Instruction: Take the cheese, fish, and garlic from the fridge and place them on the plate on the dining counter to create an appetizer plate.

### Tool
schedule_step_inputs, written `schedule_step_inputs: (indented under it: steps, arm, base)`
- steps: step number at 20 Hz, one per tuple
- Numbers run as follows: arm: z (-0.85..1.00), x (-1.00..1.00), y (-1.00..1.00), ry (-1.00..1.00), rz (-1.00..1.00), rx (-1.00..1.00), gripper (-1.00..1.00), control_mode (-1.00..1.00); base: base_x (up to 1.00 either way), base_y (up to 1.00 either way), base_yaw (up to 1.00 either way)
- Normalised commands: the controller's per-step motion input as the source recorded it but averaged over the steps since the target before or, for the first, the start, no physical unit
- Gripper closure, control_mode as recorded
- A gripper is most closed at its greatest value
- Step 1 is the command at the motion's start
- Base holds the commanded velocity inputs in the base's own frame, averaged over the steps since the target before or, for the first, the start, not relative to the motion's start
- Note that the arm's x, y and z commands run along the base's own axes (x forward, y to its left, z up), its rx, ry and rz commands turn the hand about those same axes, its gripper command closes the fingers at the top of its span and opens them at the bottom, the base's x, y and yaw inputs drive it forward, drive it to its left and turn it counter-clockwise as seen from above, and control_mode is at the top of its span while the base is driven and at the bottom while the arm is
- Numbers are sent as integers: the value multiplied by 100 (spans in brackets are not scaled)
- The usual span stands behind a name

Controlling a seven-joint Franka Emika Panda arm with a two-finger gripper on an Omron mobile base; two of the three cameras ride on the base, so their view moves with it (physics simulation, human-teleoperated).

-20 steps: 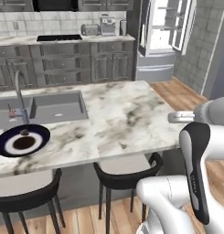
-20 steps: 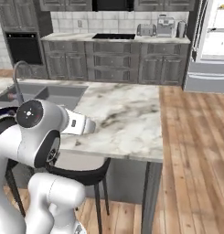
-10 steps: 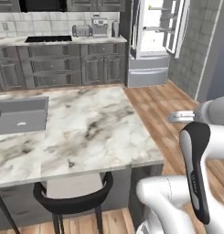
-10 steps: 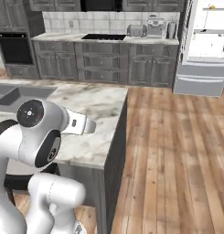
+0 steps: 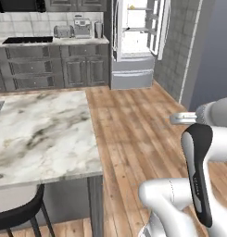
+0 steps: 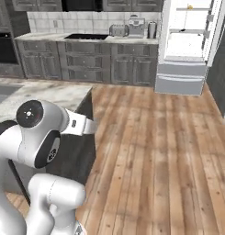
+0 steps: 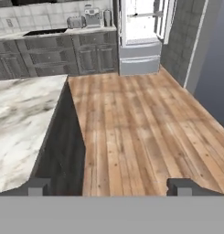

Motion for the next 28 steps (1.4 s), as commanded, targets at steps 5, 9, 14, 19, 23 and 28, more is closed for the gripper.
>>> schedule_step_inputs:
  steps: [5,9,14,19,23,28]
  arm:
    - [0,0,0,0,0,0,-100,100]
    - [0,0,0,0,0,0,-100,100]
    - [0,0,0,0,0,0,-100,100]
    - [0,0,0,0,0,0,-100,100]
    - [0,0,0,0,0,0,-100,100]
    - [0,0,0,0,0,0,-100,100]
  base:
    - [0,-100,0]
    - [0,-100,0]
    - [36,-83,0]
    - [97,-10,0]
    - [100,0,0]
    - [100,-8,0]
